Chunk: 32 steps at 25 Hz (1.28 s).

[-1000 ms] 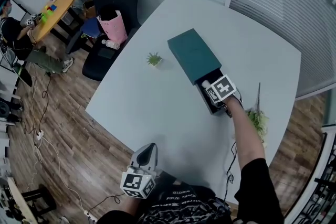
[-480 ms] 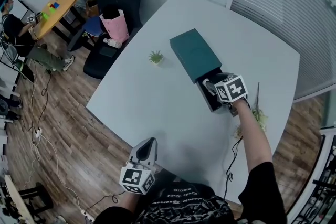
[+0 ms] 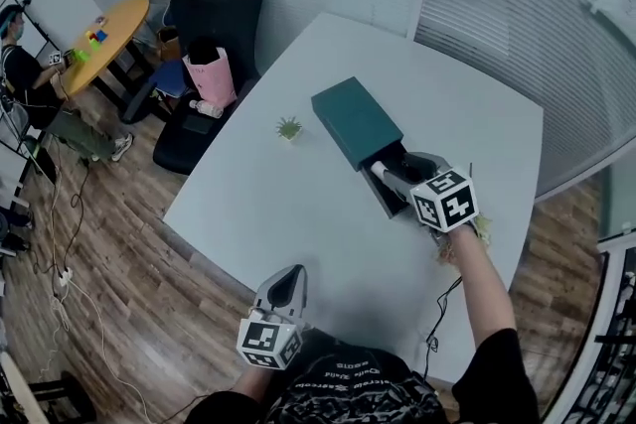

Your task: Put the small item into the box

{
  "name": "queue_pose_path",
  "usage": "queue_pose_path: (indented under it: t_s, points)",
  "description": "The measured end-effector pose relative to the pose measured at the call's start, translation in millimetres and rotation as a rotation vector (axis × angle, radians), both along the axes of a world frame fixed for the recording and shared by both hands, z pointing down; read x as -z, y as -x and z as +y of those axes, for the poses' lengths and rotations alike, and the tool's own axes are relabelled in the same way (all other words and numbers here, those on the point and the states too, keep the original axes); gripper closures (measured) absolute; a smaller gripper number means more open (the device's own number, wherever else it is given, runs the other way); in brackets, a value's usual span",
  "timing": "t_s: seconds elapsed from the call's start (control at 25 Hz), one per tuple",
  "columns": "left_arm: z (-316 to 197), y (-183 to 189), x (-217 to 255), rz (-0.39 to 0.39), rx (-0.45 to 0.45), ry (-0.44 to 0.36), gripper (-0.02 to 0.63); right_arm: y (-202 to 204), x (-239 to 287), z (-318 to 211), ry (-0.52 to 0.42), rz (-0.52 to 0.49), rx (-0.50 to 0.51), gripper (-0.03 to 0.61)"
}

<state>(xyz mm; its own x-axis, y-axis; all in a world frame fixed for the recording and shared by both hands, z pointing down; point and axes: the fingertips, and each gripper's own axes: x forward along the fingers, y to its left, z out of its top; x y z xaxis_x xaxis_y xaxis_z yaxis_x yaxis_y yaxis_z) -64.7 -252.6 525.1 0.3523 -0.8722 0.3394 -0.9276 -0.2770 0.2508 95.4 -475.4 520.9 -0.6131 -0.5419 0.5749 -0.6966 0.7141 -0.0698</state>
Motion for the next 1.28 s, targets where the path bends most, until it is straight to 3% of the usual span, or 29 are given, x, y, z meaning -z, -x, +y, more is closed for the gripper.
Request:
queue_pose_path:
  t_s: [0.28, 0.64, 0.88, 1.28]
  points:
    - [7, -12, 17, 0.003, -0.048, -0.060, 0.595, -9, 57, 48, -0.123, -0.087, -0.068, 0.336]
    - [18, -25, 32, 0.011, -0.134, -0.120, 0.594, -15, 90, 123, -0.220, -0.155, -0.148, 0.337]
    - [23, -31, 36, -0.020, -0.191, -0.157, 0.594, -20, 86, 167, -0.256, -0.201, -0.198, 0.339]
    - [35, -39, 53, 0.003, -0.233, -0.223, 0.594, -41, 61, 250, -0.334, -0.248, -0.354, 0.347]
